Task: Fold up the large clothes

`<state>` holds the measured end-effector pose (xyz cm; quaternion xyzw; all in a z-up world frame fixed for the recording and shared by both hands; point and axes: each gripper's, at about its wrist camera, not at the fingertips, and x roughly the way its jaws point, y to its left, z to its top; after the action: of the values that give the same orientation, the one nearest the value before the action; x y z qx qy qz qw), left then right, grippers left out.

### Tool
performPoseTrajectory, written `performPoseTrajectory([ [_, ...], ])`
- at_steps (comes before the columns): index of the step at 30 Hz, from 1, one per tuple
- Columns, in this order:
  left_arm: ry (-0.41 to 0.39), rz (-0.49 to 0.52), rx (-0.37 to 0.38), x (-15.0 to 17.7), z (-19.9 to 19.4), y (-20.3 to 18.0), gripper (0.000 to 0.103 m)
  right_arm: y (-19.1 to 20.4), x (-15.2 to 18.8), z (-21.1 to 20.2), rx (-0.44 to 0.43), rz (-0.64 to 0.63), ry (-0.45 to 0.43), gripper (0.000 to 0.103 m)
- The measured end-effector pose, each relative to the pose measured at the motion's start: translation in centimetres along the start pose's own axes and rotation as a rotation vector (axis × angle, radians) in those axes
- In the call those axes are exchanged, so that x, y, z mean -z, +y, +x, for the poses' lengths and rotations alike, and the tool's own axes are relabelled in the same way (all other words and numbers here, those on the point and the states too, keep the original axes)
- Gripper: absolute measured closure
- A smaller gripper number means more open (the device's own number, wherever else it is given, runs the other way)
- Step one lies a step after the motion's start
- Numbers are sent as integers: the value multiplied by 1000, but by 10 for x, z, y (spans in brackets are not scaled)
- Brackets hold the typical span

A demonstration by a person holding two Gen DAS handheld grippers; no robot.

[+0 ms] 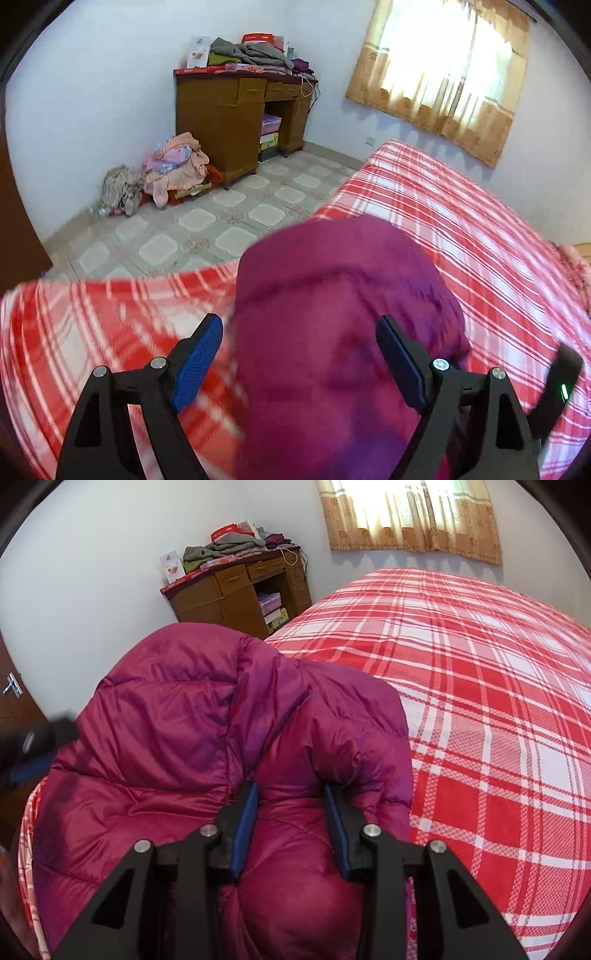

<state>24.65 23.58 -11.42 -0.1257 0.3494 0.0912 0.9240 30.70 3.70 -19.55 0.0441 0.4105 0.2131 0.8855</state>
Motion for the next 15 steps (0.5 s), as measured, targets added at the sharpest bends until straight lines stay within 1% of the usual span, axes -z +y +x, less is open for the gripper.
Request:
performPoseTrajectory([
  [2,22,43,-31,-5,24,-8,17,-1,0,0,-9,8,-2,64],
  [4,85,65,-31,2,51,-13,17,-3,1,-1,-13,16,-5,64],
  [5,97,63,-26,6,57,-13,17,-5,1,-1,-19,27,-6,64],
  [8,113,55,-30,10,66,-12,14,-12,1,-1,-42,61,-3,64],
  [12,137,40,-39,12,74,-14,8,-8,0,0,-22,48,-1,64],
  [15,145,54,-72,14,77,-19,6,-10,0,1,-20,56,1,64],
])
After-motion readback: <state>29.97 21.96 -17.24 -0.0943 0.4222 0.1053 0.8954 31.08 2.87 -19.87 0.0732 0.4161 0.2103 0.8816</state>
